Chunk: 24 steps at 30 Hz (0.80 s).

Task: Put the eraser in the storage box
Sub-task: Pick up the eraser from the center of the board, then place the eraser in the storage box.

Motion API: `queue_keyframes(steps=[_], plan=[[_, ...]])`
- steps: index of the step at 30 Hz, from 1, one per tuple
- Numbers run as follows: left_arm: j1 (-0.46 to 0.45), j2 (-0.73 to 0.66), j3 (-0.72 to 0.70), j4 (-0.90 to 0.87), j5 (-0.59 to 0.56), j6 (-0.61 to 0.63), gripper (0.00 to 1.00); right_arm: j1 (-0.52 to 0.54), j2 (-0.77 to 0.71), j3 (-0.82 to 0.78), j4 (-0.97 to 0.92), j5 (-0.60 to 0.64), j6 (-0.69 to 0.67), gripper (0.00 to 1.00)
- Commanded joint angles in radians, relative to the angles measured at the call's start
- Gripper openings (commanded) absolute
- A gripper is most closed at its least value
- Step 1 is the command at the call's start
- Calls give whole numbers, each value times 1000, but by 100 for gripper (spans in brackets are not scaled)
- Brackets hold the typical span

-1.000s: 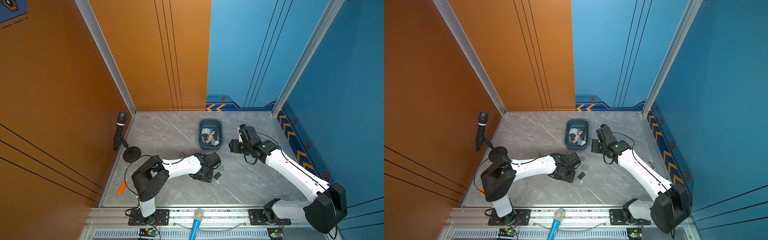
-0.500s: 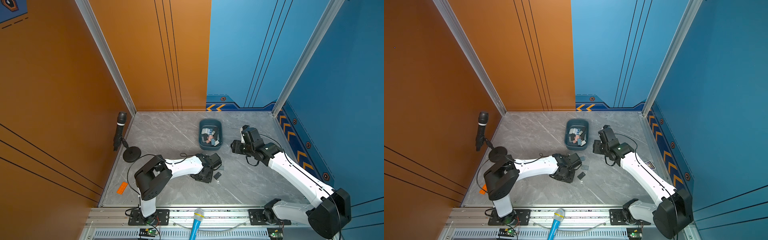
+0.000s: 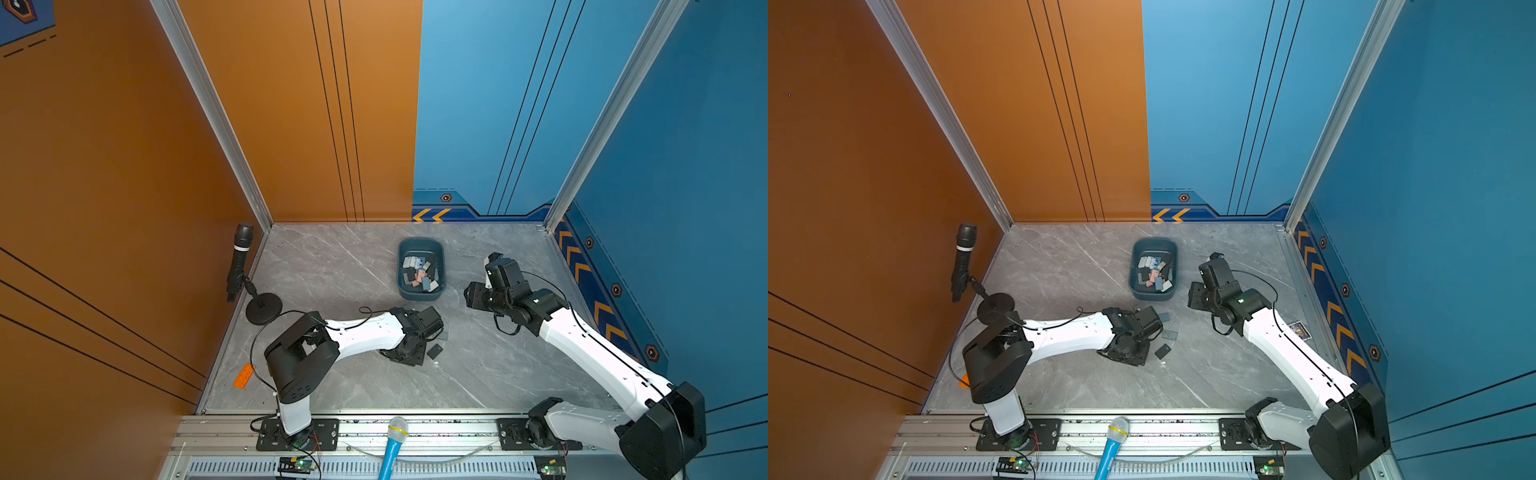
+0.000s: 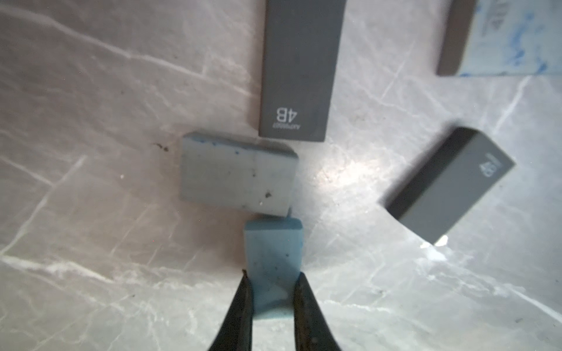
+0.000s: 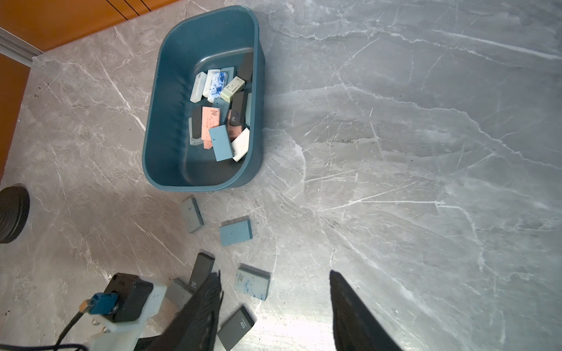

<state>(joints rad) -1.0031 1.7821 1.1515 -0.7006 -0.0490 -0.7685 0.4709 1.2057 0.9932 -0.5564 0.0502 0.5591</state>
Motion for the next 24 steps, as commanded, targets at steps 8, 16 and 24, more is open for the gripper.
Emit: queue_keyframes(steps=[8,16,24], plan=[[1,-152,57,-124,-61,42,19,-5,-47,-39,12,17,27,58],[130,-129,218,-123,-33,160,20,-6,-70,-89,50,-14,42,57],[263,7,434,-122,-10,262,20,-6,-76,-99,64,-52,53,57]])
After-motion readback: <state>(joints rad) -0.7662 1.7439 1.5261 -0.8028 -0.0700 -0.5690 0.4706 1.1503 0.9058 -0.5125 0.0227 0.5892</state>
